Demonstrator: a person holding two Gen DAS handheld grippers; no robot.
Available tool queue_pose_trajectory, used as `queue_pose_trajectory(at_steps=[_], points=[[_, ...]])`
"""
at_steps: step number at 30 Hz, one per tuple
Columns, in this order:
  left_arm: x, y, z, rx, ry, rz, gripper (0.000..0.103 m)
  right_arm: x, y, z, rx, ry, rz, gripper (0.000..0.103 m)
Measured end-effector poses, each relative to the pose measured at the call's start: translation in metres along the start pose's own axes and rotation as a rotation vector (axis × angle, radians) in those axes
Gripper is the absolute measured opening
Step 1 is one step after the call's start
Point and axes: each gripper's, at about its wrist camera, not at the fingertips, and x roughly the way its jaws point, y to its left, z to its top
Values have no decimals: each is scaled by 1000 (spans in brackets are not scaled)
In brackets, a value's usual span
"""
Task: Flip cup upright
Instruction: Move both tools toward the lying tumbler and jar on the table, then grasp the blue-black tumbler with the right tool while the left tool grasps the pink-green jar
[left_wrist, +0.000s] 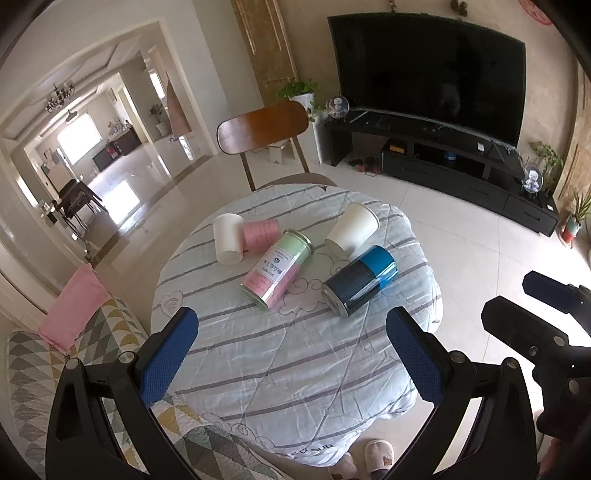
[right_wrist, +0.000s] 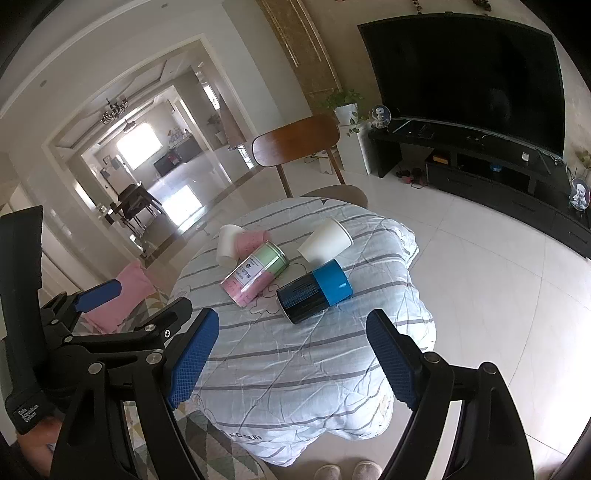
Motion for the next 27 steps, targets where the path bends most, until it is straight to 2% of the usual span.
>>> queue_pose_trajectory(at_steps=[16,27], points=[[0,9,0,-15,-13,38,103,14,-12,6,46,-13,18,83],[26,20,7,22,20,48,103,44,-23,6,137,45,29,83]])
